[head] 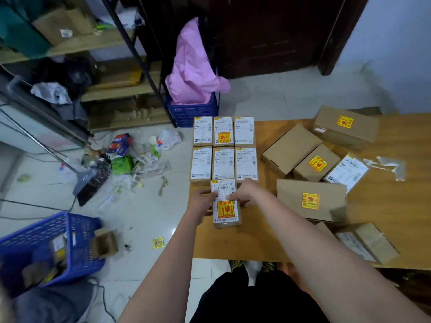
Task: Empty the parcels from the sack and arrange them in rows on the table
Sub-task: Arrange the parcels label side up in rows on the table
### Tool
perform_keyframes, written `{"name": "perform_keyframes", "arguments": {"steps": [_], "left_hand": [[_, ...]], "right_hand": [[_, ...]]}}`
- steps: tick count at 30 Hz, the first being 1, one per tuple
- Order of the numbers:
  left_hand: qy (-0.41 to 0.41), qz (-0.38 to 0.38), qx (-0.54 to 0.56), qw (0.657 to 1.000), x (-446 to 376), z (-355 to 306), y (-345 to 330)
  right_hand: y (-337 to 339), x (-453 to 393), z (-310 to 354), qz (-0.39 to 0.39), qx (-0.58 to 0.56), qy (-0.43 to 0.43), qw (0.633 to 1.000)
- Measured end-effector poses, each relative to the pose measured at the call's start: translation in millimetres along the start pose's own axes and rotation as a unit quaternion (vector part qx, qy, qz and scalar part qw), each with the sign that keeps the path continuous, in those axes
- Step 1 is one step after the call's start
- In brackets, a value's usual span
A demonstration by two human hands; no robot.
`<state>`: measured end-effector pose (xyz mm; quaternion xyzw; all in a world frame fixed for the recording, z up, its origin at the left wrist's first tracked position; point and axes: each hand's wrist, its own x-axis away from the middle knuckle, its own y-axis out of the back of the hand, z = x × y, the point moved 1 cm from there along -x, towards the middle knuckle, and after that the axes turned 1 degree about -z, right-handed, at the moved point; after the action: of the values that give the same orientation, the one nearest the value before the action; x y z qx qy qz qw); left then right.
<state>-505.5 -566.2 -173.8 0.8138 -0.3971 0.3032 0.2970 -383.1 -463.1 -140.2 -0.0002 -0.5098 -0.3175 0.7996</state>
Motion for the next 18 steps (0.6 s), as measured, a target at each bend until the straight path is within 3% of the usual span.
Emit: {"name": "perform_keyframes", "arguments": {"steps": [18], "left_hand": [[0.035,-0.039,-0.038,0.998,-45.7,40.2,46.7]], "right_hand": [[-75.1,-30.5,7.2,0.056,-0.053,-0.043,0.996]]}}
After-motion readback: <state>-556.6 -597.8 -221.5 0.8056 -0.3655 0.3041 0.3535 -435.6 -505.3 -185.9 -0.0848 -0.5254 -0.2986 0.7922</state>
